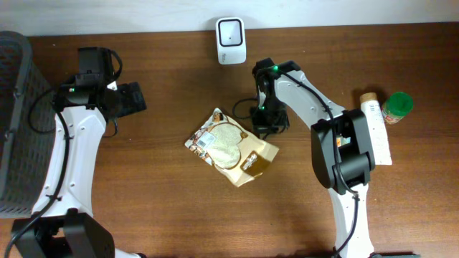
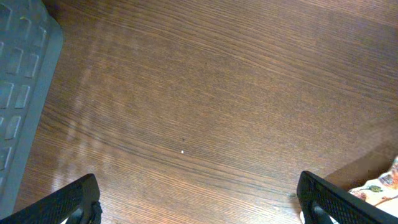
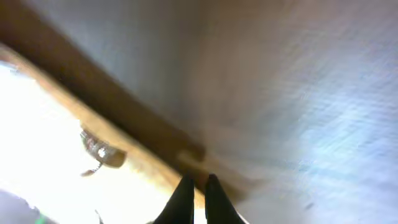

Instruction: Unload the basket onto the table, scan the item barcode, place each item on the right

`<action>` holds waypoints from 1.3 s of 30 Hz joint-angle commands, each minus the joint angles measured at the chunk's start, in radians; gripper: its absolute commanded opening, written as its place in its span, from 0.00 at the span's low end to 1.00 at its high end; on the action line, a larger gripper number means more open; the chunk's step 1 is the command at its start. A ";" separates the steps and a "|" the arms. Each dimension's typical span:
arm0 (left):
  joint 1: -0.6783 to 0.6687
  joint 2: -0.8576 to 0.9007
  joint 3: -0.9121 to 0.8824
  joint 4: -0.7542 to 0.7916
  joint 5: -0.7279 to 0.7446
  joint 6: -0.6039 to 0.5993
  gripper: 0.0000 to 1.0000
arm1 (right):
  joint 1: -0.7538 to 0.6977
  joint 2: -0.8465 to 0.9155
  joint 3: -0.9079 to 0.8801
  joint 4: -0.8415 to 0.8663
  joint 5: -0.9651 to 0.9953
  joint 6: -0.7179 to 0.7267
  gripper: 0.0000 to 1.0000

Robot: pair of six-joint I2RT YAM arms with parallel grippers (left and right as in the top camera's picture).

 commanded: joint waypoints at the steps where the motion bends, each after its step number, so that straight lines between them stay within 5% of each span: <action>1: 0.002 -0.004 0.014 0.002 -0.007 0.019 0.99 | 0.047 -0.001 0.016 -0.047 -0.116 -0.074 0.05; 8: 0.002 -0.004 0.014 0.002 -0.007 0.019 0.99 | 0.055 -0.012 0.115 -0.066 -0.111 -0.182 0.07; 12: 0.002 -0.004 0.014 0.002 -0.007 0.019 0.99 | 0.032 -0.012 0.239 -0.028 -0.116 -0.257 0.46; 16: 0.002 -0.004 0.014 0.002 -0.007 0.019 0.99 | 0.028 0.011 0.237 0.038 -0.171 -0.372 0.58; 22: 0.002 -0.004 0.014 0.002 -0.007 0.019 0.99 | 0.027 0.103 0.237 0.100 -0.307 -0.561 0.59; 39: 0.002 -0.004 0.014 0.002 -0.007 0.019 0.99 | 0.028 0.222 0.237 0.167 -0.434 -0.561 0.53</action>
